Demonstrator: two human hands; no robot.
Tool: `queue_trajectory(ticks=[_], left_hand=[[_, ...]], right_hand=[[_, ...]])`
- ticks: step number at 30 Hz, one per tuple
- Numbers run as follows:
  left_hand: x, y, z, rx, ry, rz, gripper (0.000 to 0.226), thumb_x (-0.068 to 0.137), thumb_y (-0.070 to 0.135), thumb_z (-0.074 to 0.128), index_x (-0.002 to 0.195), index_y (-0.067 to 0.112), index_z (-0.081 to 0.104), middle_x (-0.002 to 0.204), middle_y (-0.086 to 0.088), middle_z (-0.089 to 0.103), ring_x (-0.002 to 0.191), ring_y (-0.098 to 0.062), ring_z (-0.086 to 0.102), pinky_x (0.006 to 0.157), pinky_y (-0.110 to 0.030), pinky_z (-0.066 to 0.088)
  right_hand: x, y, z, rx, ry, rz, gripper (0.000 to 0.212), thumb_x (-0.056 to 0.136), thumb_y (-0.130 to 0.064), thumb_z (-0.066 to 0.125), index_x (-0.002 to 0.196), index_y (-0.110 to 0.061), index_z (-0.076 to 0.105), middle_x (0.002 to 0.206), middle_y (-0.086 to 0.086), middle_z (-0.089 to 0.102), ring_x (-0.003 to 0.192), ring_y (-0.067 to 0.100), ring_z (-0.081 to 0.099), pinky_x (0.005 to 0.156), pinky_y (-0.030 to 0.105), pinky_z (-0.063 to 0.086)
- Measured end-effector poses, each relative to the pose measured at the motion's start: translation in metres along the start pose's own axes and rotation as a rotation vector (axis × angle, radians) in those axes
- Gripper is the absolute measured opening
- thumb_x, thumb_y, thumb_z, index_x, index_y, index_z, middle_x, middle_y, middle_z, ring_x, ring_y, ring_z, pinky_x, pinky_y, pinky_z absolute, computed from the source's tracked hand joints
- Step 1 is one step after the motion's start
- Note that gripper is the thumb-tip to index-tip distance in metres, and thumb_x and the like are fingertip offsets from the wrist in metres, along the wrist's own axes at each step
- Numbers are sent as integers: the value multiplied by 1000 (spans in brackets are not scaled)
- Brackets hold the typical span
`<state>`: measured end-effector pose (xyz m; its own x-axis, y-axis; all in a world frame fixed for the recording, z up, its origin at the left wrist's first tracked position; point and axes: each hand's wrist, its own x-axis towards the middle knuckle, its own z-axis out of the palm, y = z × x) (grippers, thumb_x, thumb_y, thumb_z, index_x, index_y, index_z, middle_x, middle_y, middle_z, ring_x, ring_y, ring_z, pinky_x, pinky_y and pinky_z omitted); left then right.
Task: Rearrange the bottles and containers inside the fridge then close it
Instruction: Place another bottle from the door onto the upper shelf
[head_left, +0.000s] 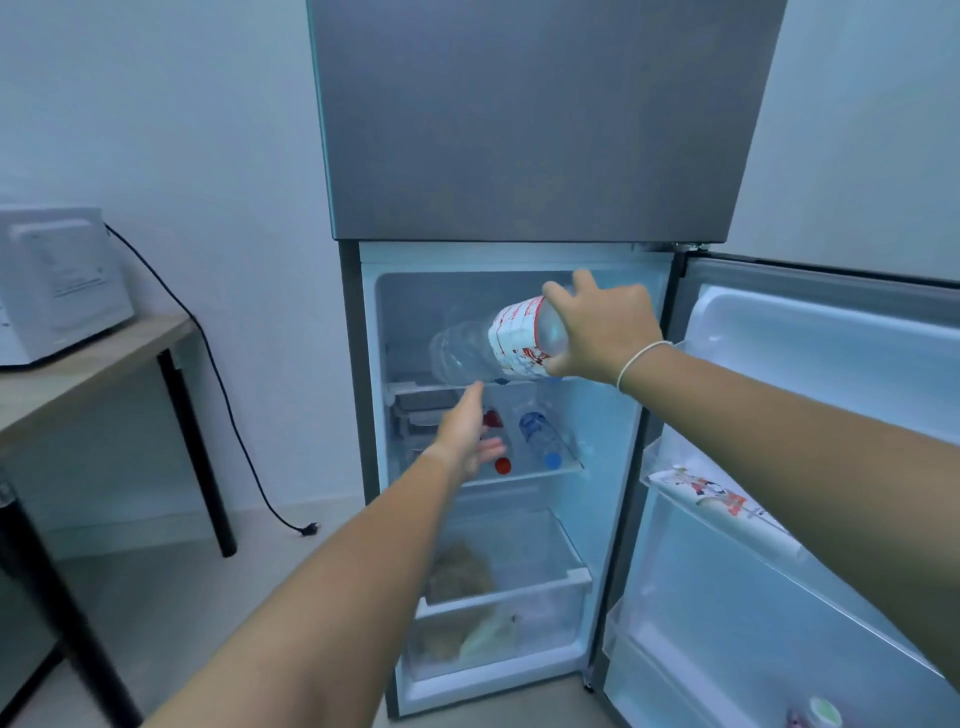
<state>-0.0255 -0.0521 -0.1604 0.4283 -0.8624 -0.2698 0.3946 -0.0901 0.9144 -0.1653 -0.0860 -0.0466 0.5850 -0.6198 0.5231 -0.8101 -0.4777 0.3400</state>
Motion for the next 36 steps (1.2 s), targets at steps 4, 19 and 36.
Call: queue_trajectory(ticks=[4,19,36], left_hand=[[15,14,25,-279,-113,96,35,97,36,39,124,17,51,129,-21,48,113,-33,58,83,-40,53],[89,33,-14,-187,-10,149,25,96,26,41,98,14,62,91,-8,66,77,-20,62,68,-34,57],[132,45,-67,139,184,221,18,86,17,46,92,19,62,79,-3,62,71,-21,55,65,-26,41]], right_hand=[[13,-12,6,8,6,-22,68,67,-50,68,121,-16,45,112,11,51,59,28,45,63,31,29],[49,-70,74,305,-148,236,81,69,-63,64,130,-17,37,124,14,44,82,30,62,66,32,36],[99,-146,125,1475,-542,979,75,79,-47,65,139,-13,35,141,15,40,119,34,54,95,37,47]])
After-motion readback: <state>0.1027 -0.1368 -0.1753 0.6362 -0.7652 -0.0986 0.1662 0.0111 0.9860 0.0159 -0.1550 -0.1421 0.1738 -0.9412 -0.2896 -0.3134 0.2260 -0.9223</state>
